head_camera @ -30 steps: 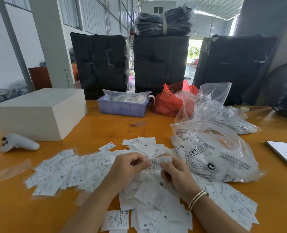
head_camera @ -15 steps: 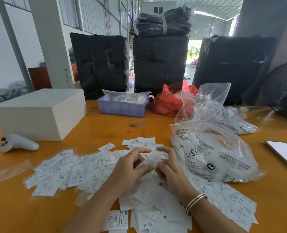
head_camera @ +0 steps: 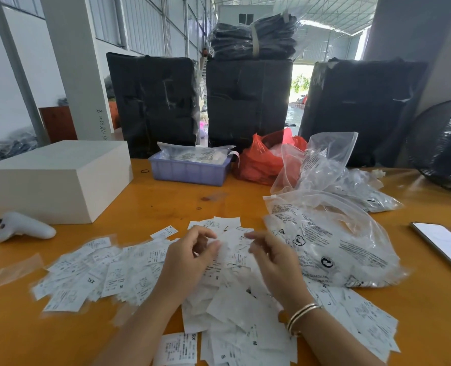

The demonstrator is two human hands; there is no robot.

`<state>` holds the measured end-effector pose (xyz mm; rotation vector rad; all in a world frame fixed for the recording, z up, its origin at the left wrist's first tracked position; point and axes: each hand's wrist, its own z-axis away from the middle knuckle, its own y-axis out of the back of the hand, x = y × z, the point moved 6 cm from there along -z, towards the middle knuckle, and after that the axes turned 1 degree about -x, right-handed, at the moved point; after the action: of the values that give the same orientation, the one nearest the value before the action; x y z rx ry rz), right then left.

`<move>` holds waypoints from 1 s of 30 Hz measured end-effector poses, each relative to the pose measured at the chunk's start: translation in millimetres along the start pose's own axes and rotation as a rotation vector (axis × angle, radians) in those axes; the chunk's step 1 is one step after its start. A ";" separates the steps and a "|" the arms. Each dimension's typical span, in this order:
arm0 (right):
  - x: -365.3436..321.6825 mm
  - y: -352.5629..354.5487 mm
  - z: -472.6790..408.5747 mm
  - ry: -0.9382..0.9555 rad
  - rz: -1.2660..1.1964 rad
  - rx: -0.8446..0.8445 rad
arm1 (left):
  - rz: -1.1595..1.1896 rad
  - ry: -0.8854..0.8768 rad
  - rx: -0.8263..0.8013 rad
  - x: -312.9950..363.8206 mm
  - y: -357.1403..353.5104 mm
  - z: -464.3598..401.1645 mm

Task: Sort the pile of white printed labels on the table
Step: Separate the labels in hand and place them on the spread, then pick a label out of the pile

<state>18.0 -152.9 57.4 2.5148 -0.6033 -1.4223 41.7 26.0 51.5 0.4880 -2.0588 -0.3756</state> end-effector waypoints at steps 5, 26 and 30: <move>10.5 68.4 -31.2 -0.044 0.080 0.402 | -0.222 0.150 0.109 -12.4 13.5 -1.1; 84.4 103.9 -59.9 -0.451 0.933 -0.024 | -0.390 -0.169 -0.165 9.0 -25.1 10.0; 78.2 109.3 -61.6 -0.414 1.017 0.039 | -0.363 -0.157 -0.175 5.6 -25.3 9.5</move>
<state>78.5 -287.4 67.8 1.4442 -1.6578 -1.4281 35.6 1.9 39.5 0.7456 -2.0607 -0.8253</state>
